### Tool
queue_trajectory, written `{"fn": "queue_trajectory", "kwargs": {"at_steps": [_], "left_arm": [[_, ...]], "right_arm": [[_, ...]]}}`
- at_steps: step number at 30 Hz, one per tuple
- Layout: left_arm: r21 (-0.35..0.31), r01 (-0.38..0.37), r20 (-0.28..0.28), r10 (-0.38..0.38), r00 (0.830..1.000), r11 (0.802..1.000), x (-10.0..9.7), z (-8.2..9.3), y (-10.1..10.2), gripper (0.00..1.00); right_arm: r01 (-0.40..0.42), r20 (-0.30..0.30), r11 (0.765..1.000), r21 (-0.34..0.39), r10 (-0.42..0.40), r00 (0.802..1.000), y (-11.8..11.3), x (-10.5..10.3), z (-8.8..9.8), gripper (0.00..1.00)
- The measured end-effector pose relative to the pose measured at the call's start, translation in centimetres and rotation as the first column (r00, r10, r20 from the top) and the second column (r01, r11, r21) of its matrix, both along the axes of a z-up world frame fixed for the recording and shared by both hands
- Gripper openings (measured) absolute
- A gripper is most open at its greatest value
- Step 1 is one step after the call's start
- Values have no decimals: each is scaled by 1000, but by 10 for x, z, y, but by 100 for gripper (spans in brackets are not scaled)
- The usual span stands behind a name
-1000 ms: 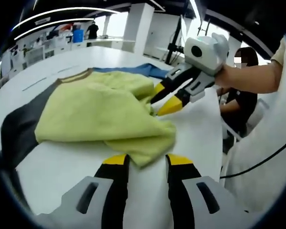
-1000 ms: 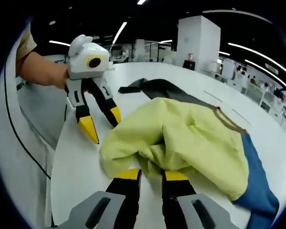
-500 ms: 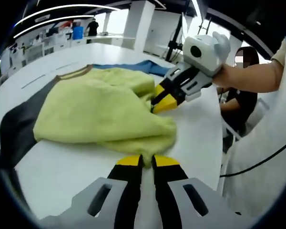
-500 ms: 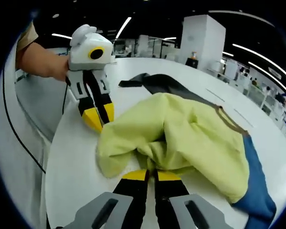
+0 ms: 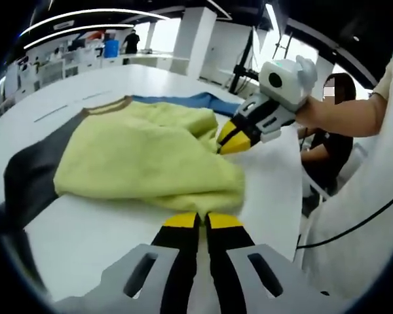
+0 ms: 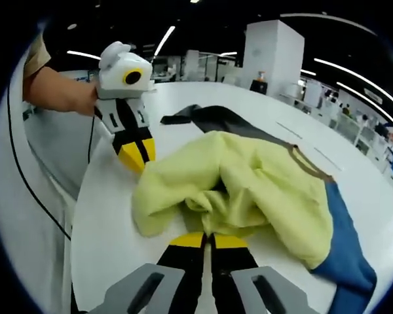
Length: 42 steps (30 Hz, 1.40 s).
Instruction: Fold the garment on the visible template until the final outline fits inside the template.
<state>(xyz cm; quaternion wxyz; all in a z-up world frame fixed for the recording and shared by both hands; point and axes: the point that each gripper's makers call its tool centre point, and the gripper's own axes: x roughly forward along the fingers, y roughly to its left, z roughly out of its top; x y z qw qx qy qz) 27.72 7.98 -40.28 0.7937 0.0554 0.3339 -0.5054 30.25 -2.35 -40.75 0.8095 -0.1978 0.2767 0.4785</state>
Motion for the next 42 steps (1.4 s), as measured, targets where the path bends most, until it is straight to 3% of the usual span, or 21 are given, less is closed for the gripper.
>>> {"fn": "queue_trajectory", "kwargs": {"at_steps": [12,23,31,42], "left_arm": [[-98,-97,71,104,992,990,17,43,17,1],[-149,-183,141,204,969,972,36,75,40,1],[-155,-248,148,271,951,956,41,76,53,1],[-172,-282,170,311,935,944,47,87,59,1]], "right_arm": [[75,30,995,66,-77,997,-18,2,28,0],[130,74,986,109,-138,988,-31,8,53,0],[171,86,979,114,-181,980,-43,12,56,0],[206,154,967,152,-229,961,-47,20,75,0]]}}
